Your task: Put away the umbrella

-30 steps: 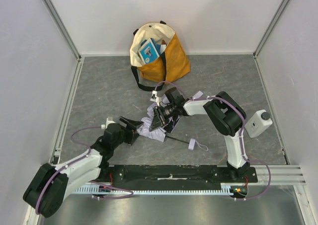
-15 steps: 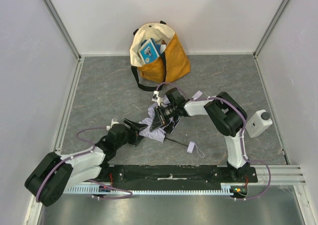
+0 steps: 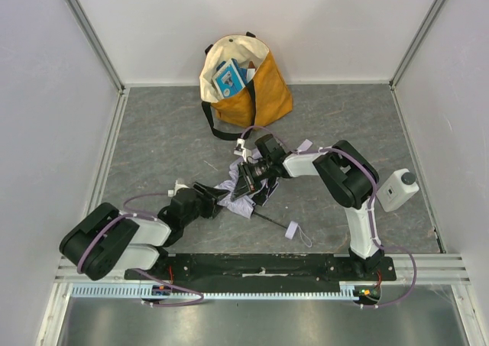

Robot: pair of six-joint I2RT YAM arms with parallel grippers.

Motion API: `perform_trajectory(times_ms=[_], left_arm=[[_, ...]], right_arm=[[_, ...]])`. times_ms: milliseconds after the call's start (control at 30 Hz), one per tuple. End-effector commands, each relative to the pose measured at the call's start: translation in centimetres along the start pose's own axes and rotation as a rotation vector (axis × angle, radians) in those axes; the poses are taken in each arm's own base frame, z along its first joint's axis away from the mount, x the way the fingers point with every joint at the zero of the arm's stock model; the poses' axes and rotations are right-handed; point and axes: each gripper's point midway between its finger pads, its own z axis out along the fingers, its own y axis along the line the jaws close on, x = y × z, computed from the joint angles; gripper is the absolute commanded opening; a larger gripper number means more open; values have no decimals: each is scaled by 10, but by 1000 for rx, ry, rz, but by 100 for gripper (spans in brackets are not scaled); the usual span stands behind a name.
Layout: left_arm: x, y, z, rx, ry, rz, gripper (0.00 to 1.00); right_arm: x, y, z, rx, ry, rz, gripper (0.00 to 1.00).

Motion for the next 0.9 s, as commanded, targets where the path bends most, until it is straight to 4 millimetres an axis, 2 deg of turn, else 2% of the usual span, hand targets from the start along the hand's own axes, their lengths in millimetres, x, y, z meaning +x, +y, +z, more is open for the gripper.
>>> perform_trajectory(times_ms=[0,33,133,300,333,400,467,567,733,867], left_arm=[[-10,58,3,-182,-45,117,54],[-8,59,5,-191,-34,118,49],[-6,63,6,-208,-24,105,26],[-4,68,3,-240,-13,117,10],[-4,70,3,-257,-8,125,2],[-3,76,-1,-313,-2,98,2],[1,77,-4,-357,14,74,2],[8,77,-9,-431,70,99,2],[15,82,-18,-525,114,82,2],[17,89,-24,-588,130,83,2]], right_arm=[[38,-25,11,68,134,69,0],[40,-26,11,75,144,60,0],[45,-32,10,97,160,54,0],[46,-37,13,125,162,38,0],[45,-38,12,147,160,31,0],[39,-44,5,232,147,3,2],[33,-47,-3,315,131,-21,8],[21,-42,-16,405,84,-57,26],[0,-16,-40,560,-6,-194,55],[-11,7,-60,694,-64,-331,68]])
